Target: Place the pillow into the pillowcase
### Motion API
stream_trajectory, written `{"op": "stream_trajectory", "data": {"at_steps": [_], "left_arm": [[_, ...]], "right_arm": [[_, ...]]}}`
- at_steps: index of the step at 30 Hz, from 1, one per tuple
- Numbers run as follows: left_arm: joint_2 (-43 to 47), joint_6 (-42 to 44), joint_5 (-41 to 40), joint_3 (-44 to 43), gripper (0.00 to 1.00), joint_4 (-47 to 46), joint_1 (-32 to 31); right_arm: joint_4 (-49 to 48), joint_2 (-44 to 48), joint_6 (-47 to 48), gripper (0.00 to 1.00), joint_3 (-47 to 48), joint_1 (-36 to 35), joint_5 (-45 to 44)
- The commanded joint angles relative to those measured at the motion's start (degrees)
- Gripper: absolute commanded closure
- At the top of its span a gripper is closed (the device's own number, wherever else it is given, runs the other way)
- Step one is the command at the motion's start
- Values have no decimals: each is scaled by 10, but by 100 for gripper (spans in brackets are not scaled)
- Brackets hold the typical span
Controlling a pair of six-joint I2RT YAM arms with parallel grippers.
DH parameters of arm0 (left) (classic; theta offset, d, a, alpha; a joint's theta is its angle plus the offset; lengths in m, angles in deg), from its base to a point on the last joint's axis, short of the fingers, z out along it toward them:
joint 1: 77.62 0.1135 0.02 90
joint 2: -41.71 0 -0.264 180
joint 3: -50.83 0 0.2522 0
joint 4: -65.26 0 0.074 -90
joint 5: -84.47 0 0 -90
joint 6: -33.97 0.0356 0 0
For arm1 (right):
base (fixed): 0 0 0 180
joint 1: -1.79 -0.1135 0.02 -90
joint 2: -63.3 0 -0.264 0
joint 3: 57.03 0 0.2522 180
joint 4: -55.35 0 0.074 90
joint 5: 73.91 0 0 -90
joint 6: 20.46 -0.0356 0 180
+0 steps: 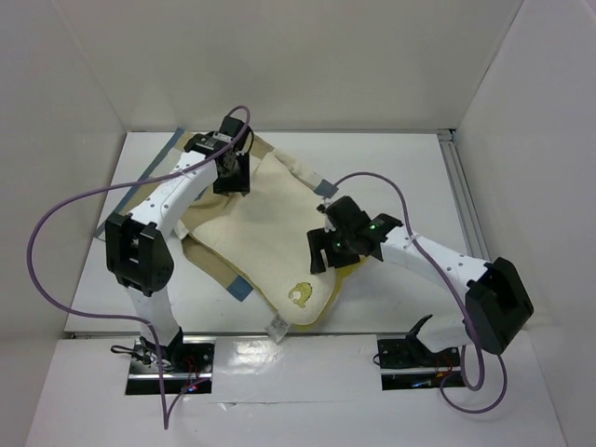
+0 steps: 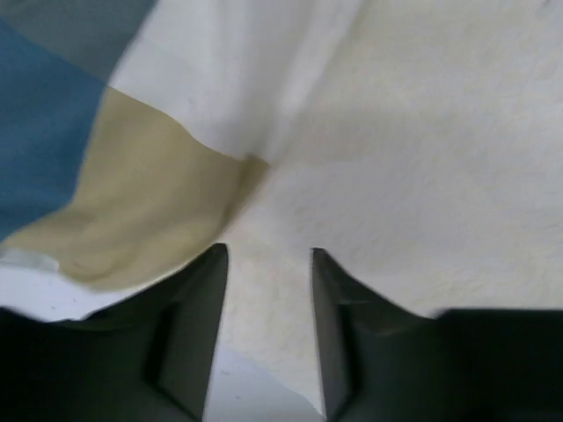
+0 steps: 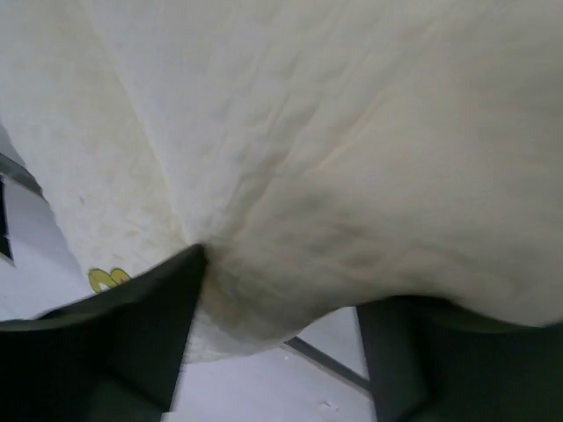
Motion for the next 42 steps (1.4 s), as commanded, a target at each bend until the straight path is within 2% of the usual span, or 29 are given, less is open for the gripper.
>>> {"op": "stream_trajectory", "data": {"at_steps": [1,2,3,5,7,10,11,14,15,17,18,19,22,24,27,28,29,30,31,33,35,36,42], "left_arm": [[-3,-6,2,-75,40,-12,18],[-25,1,2,-96,33,-4,18],[-38,1,-5,-115,33,6,18],[-58,1,-23,-167,33,34,18],[-64,-14,-31,-182,38,41,18],[-64,-31,-25,-182,41,33,18],[-64,-31,-1,-182,42,33,18],[-69,-31,45,-182,46,28,18],[-69,-37,56,-182,47,28,18],[-69,-43,74,-168,47,28,18],[-69,-49,83,-157,47,28,18],[-69,-49,90,-150,47,28,12],[-69,-49,116,-119,44,28,12],[-69,-54,145,-93,39,28,12],[-85,-60,159,-80,32,22,7],[-85,-60,159,-73,26,22,2],[-92,-66,159,-68,23,22,2],[-92,-66,159,-68,20,22,2],[-98,-72,159,-68,18,22,2],[-106,-72,148,-68,12,22,2],[-124,-79,112,-85,9,31,2],[-131,-85,99,-91,8,38,2],[-136,-144,-10,-109,8,71,2]], "right_arm": [[34,10,26,18,40,-27,-26],[72,5,33,9,70,-32,-86],[88,5,33,6,86,-32,-121],[108,10,39,6,130,-10,-186],[101,16,33,12,153,33,-206],[41,-5,12,23,173,101,-175],[26,-37,-1,31,180,120,-155],[-34,-105,-8,31,217,169,-84],[-40,-160,-15,31,251,190,-65],[-68,-212,-15,39,275,205,-48],[-68,-260,-15,59,305,210,-38],[-63,-277,-15,69,314,216,-24],[-73,-308,-15,88,299,184,18],[-81,-308,-22,92,276,147,18],[-93,-273,-34,92,242,69,33],[-93,-262,-34,92,242,56,28],[-81,-262,-34,89,242,48,17],[-73,-252,-34,62,247,48,6],[-73,-246,-29,45,247,55,-3],[-87,-239,-23,25,241,86,-11],[-92,-255,-3,15,262,117,5],[-92,-267,2,14,277,126,11],[-92,-378,32,14,407,145,40]]}}
